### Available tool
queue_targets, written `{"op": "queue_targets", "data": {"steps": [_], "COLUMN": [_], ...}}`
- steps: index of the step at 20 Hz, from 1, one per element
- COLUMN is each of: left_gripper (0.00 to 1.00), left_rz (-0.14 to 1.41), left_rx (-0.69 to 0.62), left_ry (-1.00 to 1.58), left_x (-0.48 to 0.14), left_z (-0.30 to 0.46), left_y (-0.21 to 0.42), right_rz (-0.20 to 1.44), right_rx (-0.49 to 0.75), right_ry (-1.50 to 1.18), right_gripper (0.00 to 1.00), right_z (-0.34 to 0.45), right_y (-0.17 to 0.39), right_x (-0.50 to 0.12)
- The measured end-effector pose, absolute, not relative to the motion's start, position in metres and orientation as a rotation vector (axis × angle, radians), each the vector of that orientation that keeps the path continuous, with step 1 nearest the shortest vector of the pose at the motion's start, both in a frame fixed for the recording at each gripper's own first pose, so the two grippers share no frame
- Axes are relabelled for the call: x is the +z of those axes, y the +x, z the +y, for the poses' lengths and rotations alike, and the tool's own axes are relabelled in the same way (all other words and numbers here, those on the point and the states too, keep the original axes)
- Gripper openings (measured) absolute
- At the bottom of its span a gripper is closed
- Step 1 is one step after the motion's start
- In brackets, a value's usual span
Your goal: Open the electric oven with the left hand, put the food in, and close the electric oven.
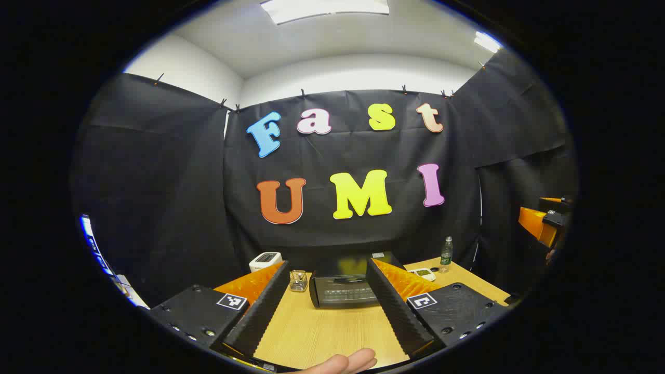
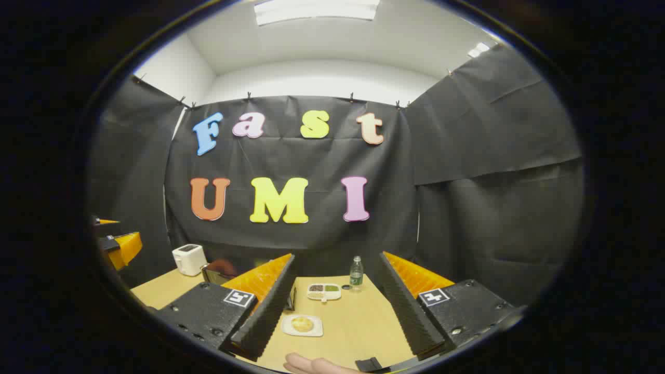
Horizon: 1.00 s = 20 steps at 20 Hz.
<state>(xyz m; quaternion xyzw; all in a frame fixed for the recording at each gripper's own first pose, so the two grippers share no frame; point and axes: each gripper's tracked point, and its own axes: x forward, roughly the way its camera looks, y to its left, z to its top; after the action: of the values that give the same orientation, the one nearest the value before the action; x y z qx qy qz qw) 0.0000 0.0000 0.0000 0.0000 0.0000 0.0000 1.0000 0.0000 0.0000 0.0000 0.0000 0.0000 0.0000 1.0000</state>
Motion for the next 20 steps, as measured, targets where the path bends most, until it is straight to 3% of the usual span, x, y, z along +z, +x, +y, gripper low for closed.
{"op": "queue_targets", "data": {"steps": [1,3,13,20], "left_gripper": [0.96,0.96,0.96,0.96], "left_rz": [-0.004,-0.006,0.002,0.033], "left_rx": [-0.002,-0.005,0.015,-0.015], "left_ry": [-0.003,-0.017,-0.032,-0.044], "left_x": [0.001,0.001,-0.006,-0.029], "left_z": [-0.001,-0.002,-0.001,-0.014], "left_y": [0.0,-0.001,0.012,0.081], "right_rz": [0.002,-0.003,0.0,-0.007], "right_rx": [-0.006,-0.006,-0.011,-0.011], "right_ry": [0.001,0.008,0.013,0.009], "right_gripper": [1.0,0.94,0.95,0.95], "right_z": [-0.003,-0.007,-0.013,-0.021], "right_y": [0.001,0.002,0.01,0.029], "right_x": [-0.001,-0.001,-0.008,-0.029]}}
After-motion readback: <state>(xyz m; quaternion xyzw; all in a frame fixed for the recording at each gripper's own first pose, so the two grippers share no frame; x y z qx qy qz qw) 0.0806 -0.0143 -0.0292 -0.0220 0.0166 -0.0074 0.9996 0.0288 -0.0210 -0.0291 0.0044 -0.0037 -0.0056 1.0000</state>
